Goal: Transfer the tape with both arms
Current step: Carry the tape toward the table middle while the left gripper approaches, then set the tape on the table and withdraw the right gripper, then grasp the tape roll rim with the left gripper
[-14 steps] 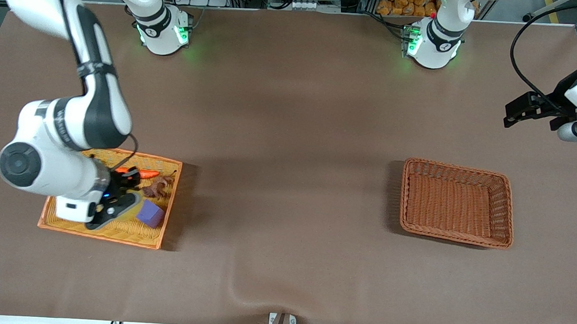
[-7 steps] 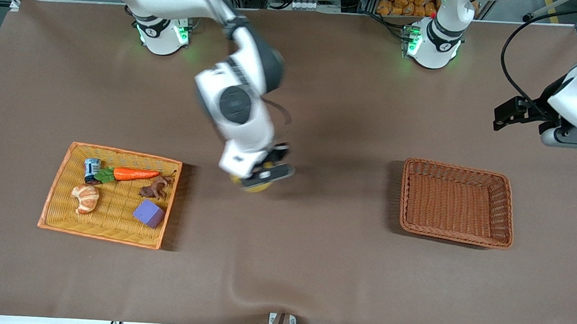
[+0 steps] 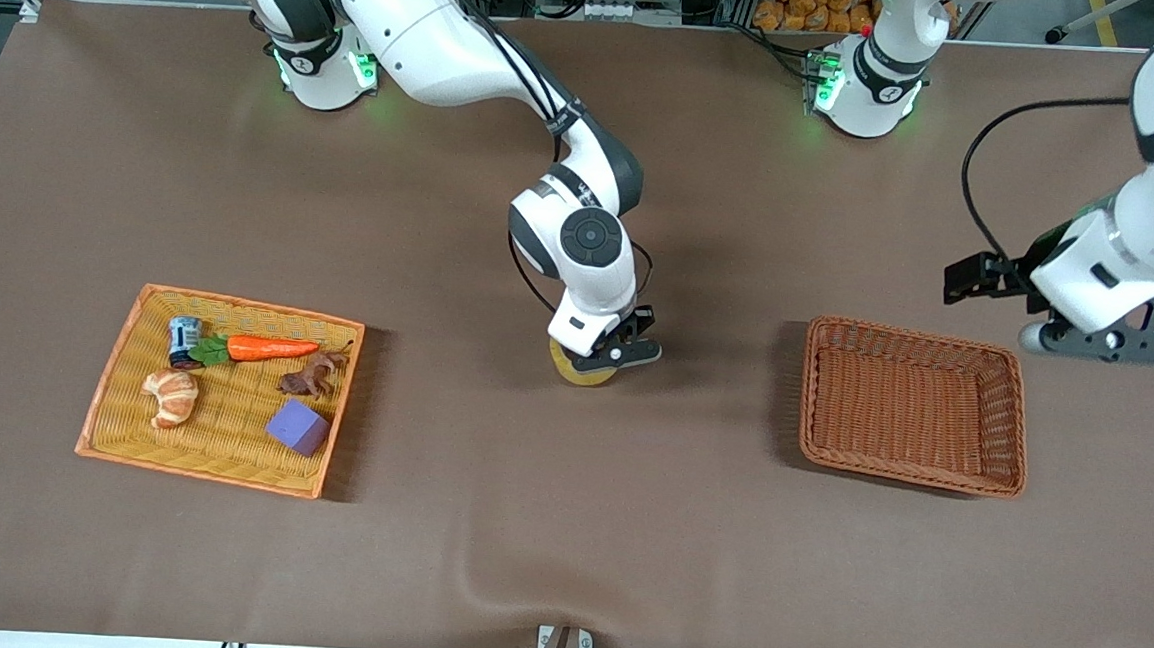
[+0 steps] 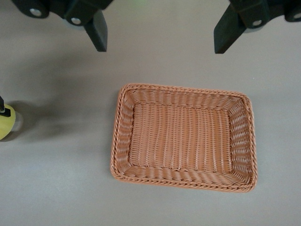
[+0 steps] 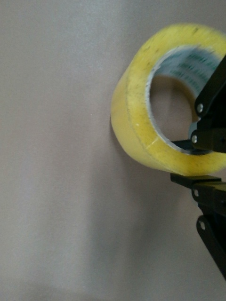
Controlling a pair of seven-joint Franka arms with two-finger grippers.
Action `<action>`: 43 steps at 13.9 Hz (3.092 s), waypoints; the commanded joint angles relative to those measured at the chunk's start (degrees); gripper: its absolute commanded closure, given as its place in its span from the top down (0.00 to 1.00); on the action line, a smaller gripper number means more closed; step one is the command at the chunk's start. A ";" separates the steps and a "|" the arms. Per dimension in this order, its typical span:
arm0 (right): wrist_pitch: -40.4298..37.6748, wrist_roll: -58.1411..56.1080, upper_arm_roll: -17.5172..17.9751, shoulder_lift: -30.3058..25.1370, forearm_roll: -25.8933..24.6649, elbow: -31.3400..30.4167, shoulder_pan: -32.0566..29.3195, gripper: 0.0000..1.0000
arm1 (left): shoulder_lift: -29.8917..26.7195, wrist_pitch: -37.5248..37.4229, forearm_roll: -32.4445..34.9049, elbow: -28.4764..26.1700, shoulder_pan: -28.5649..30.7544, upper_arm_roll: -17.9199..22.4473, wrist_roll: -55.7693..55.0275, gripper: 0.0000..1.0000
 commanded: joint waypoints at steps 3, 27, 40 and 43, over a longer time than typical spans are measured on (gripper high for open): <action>-15.80 -3.47 -0.60 -6.15 0.68 2.33 -5.12 1.00 | 3.72 5.09 -2.90 0.48 -0.41 -0.96 -0.63 1.00; -30.61 -34.00 -1.92 -51.26 -5.03 -27.27 -49.52 1.00 | 35.89 41.05 0.70 1.01 -30.83 -1.75 -28.40 0.72; -32.82 -32.33 -1.83 -58.30 -7.40 -31.50 -49.97 1.00 | 28.01 38.61 0.78 -0.39 -25.31 -1.40 -26.83 0.00; -34.22 -32.95 -1.92 -58.04 -7.49 -31.50 -50.06 1.00 | 21.24 31.06 0.79 -0.40 -18.11 -1.40 -19.73 0.00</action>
